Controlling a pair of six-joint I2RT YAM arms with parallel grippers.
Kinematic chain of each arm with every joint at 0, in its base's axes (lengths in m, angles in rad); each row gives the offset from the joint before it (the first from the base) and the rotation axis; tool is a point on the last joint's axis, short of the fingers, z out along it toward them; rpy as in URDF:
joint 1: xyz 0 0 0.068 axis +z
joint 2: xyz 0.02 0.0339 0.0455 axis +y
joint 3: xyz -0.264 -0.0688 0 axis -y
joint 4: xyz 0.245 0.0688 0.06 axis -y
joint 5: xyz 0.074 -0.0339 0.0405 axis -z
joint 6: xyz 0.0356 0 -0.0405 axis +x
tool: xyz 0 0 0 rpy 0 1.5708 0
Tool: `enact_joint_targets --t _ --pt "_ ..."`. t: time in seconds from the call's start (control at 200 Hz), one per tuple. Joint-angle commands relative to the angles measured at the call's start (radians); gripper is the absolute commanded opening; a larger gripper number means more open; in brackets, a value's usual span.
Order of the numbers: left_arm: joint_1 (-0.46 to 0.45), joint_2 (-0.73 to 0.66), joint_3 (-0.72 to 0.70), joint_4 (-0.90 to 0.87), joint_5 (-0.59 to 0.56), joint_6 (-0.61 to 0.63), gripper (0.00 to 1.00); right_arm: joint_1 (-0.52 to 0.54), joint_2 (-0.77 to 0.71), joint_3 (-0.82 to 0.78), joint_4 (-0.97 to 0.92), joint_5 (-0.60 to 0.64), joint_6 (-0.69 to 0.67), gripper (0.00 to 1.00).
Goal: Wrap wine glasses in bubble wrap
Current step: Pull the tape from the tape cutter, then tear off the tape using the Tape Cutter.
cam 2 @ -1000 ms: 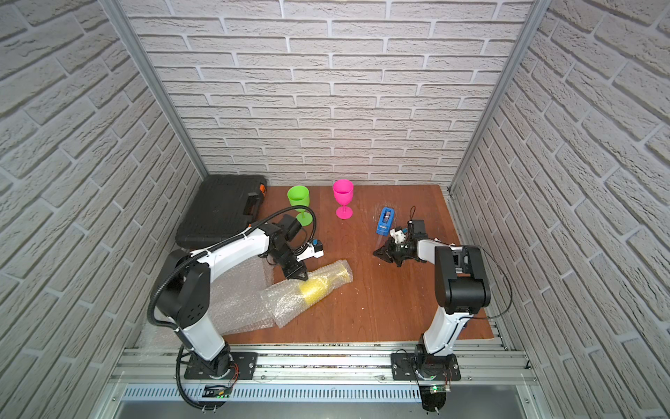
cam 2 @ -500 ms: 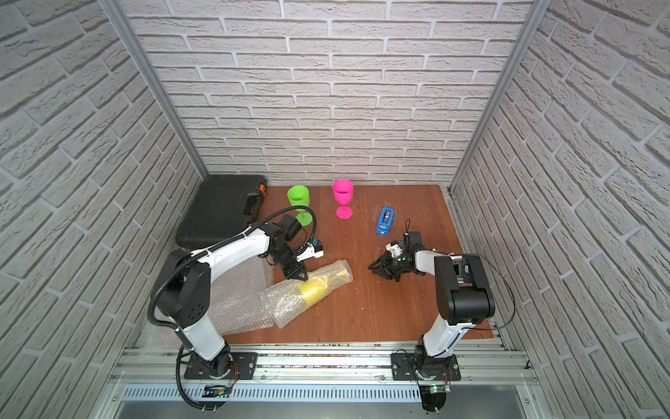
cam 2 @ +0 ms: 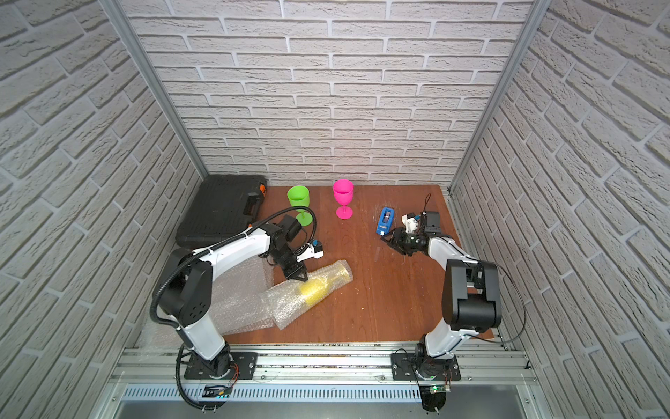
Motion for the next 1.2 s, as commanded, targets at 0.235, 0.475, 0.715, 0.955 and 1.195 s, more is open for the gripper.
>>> enact_joint_targets --t 0.235,0.475,0.715,0.955,1.195 --pt "0.004 0.028 0.004 -0.043 -0.006 0.009 0.08 0.005 0.253 0.120 0.386 -0.063 0.073 0.45" --pt "0.004 0.031 0.006 -0.045 -0.011 0.011 0.08 0.019 0.336 0.169 0.378 -0.061 0.074 0.38" --pt "0.006 0.032 0.007 -0.048 -0.013 0.012 0.07 0.022 0.347 0.169 0.363 -0.046 0.067 0.24" --pt "0.006 0.029 0.005 -0.049 -0.014 0.011 0.07 0.019 0.315 0.141 0.324 -0.013 0.045 0.20" --pt "0.007 0.029 0.008 -0.053 -0.015 0.012 0.07 0.005 0.286 0.093 0.373 0.005 0.084 0.22"
